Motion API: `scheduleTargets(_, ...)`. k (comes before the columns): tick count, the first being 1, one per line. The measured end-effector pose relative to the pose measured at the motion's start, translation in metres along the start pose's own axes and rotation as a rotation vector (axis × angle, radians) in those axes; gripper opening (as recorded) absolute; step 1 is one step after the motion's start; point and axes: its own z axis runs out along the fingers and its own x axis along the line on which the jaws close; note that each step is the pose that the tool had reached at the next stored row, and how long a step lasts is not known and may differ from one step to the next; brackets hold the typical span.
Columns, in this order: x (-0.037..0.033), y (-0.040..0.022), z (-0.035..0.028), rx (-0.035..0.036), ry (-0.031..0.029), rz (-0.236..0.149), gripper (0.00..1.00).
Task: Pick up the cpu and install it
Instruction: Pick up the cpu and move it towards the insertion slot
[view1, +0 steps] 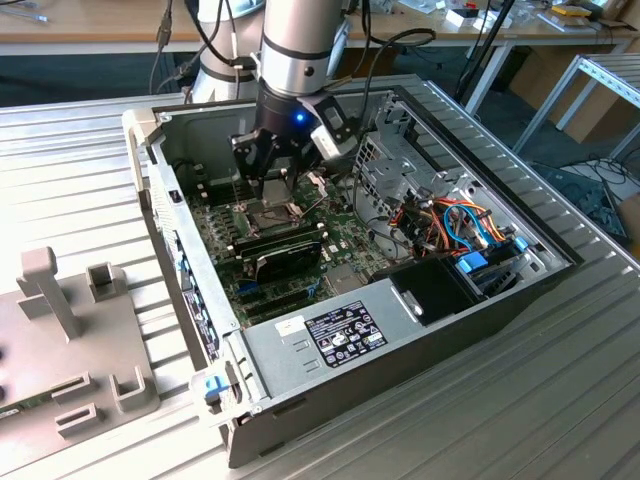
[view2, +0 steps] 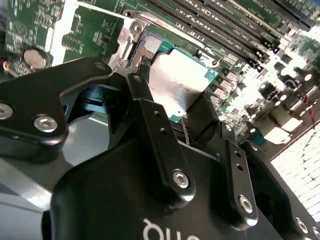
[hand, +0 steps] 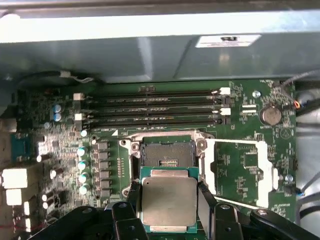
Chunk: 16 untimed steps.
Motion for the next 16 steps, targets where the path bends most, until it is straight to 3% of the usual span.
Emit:
scheduleTargets(12,0.0000,0.0000,0.0060,0.0005,0.0021,0.273,0.55)
scheduleTargets(16,0.0000,0.0000,0.0061,0.0004,0.0021,0.274,0.55)
